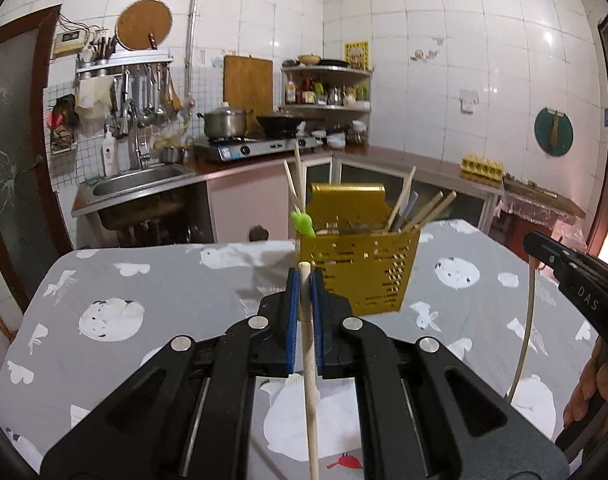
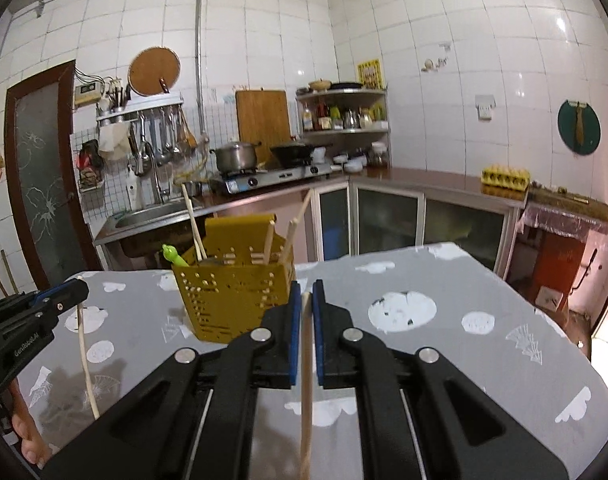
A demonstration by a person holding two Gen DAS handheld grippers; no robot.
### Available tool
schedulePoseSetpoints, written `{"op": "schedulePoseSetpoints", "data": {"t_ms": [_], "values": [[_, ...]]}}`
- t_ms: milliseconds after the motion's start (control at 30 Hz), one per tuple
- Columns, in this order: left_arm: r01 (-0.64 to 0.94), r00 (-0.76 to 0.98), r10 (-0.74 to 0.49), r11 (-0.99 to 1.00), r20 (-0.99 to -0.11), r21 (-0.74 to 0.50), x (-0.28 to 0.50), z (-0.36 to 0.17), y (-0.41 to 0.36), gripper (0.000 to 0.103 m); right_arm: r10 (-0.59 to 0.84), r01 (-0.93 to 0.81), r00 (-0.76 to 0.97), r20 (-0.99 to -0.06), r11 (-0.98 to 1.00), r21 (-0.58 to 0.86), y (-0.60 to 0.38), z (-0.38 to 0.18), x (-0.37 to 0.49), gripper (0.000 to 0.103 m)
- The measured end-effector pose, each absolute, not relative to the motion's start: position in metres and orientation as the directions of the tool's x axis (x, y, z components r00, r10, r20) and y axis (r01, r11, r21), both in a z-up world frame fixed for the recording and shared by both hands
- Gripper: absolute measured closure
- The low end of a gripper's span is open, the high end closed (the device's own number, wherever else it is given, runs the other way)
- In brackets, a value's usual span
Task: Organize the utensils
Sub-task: 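Lift both chopsticks and carry them over the yellow holder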
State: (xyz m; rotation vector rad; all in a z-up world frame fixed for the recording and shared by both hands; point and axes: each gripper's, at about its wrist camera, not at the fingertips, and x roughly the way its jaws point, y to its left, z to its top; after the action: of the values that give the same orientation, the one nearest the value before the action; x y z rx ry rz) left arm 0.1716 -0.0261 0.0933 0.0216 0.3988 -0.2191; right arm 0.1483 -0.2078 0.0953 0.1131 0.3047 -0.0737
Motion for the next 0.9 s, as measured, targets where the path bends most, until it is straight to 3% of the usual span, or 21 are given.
{"op": "schedulePoseSetpoints", "data": {"t_ms": [900], "values": [[0.239, 0.929, -0.253, 0.967, -0.271, -0.082, 0.191, 0.118, -0.022, 0.098, -0.032, 0.048, 0.982, -0.185, 0.995, 0.083, -0.207, 0.117, 0.171, 0.097]]}}
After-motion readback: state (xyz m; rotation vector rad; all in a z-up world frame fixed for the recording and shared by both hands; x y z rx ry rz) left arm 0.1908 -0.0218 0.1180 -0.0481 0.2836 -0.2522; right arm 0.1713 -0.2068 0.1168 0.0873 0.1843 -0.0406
